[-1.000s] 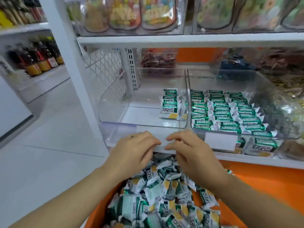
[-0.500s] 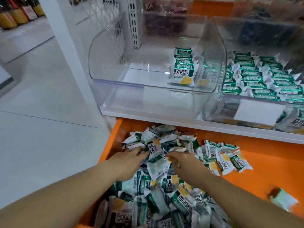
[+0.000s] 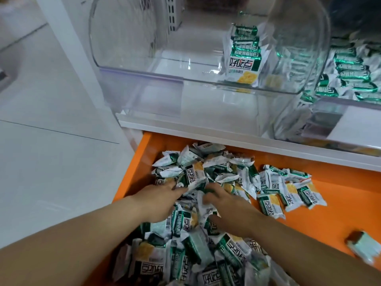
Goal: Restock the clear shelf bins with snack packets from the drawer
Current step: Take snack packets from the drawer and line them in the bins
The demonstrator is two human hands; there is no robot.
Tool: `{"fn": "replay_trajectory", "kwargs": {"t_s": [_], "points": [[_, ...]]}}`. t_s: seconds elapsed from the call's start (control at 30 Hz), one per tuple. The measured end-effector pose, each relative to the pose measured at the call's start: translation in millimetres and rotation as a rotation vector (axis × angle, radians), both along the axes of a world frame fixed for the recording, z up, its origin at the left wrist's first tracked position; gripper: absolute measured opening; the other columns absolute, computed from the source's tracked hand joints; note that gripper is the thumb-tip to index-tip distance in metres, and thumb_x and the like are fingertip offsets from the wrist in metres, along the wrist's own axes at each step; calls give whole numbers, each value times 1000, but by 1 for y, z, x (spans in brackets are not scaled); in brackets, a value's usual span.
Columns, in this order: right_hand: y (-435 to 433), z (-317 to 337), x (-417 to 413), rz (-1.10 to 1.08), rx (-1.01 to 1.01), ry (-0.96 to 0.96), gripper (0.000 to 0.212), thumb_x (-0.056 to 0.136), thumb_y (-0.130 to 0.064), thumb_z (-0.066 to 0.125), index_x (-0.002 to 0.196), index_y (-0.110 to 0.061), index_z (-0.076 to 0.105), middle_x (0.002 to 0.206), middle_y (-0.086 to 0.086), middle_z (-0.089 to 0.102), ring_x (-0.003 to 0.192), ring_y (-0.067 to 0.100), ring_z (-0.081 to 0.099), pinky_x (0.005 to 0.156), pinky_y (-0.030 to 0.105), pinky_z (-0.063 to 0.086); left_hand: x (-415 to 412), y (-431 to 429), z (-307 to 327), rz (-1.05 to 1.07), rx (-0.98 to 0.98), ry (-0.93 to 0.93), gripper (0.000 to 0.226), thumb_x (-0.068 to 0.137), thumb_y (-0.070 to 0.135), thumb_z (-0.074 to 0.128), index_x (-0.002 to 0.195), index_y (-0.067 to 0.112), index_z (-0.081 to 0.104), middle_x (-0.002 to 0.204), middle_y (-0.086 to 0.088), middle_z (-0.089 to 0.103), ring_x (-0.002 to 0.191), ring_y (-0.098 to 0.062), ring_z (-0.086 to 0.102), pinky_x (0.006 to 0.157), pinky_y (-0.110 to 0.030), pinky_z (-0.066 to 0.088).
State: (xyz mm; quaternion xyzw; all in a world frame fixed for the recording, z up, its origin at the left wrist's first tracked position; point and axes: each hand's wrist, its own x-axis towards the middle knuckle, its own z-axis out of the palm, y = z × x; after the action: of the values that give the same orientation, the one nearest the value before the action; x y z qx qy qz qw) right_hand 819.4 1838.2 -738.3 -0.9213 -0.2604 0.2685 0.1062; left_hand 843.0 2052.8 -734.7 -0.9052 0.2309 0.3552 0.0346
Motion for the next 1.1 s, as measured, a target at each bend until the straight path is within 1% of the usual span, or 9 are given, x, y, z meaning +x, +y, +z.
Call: {"fn": "replay_trajectory", "kwargs": {"t_s": [0.17, 0.27, 0.33, 0.5, 0.67, 0.77, 0.83, 0.9, 1.1], "points": [[-5, 0, 2, -131, 10, 85, 43, 98, -33, 48, 136, -21, 31, 147, 3, 31, 100, 22, 57, 78, 27, 43, 2, 0, 3, -35, -41, -111, 50, 99, 21, 41, 146, 26, 27, 137, -9, 42, 100, -26, 58, 75, -33, 47], [-3, 3, 9, -162, 4, 118, 66, 98, -40, 47, 151, -33, 9, 151, 5, 21, 119, 27, 50, 96, 34, 43, 3, -1, 9, 1, -106, -210, 38, 97, 25, 43, 135, 27, 40, 128, -1, 51, 100, -22, 59, 79, -35, 49], [1, 5, 13, -169, -5, 145, 60, 97, -43, 46, 150, -32, 19, 145, 8, 26, 122, 29, 47, 99, 34, 42, 5, -1, 15, 70, -174, -266, 28, 96, 33, 46, 124, 28, 42, 122, 2, 53, 93, -20, 61, 74, -34, 50], [0, 3, 12, -316, 115, 200, 24, 95, -42, 51, 97, -19, 57, 110, 2, 40, 87, 15, 52, 80, 30, 44, 8, -1, 23, 185, -286, -307, 22, 95, 26, 52, 101, 28, 31, 105, 2, 54, 71, -19, 58, 63, -38, 50], [-15, 16, 4, -550, 298, 31, 28, 84, -32, 70, 67, -14, 56, 94, 1, 52, 76, 11, 55, 63, 13, 43, 5, -4, 37, 236, -367, -240, 64, 92, 29, 60, 141, 34, 20, 125, 5, 56, 75, -11, 60, 72, -35, 53], [-30, 39, -5, -628, 365, 63, 27, 81, -23, 73, 80, -21, 47, 98, -1, 52, 68, 9, 55, 50, 12, 39, 3, -4, 54, 198, -355, -191, 58, 90, 29, 62, 141, 32, 33, 135, 8, 51, 108, -13, 57, 90, -35, 49], [-41, 55, -10, -679, 430, 122, 32, 80, -21, 75, 93, -24, 47, 107, -6, 52, 88, 17, 62, 62, 24, 47, -1, -8, 71, 114, -335, -165, 43, 90, 28, 62, 130, 32, 47, 131, 11, 51, 107, -6, 51, 92, -31, 46], [-50, 74, -16, -717, 495, 158, 37, 80, -18, 75, 102, -26, 47, 112, -8, 53, 106, 17, 58, 72, 20, 48, -7, -14, 90, 40, -344, -153, 36, 90, 25, 63, 123, 33, 52, 126, 16, 49, 104, -1, 44, 92, -26, 42], [-79, 141, -42, -742, 593, 82, 44, 82, -14, 74, 116, -28, 51, 109, -8, 55, 110, 9, 54, 83, 20, 48, -28, -51, 161, -62, -497, -267, 31, 87, 17, 65, 111, 35, 55, 114, 20, 38, 104, -1, 43, 82, -15, 34]]}}
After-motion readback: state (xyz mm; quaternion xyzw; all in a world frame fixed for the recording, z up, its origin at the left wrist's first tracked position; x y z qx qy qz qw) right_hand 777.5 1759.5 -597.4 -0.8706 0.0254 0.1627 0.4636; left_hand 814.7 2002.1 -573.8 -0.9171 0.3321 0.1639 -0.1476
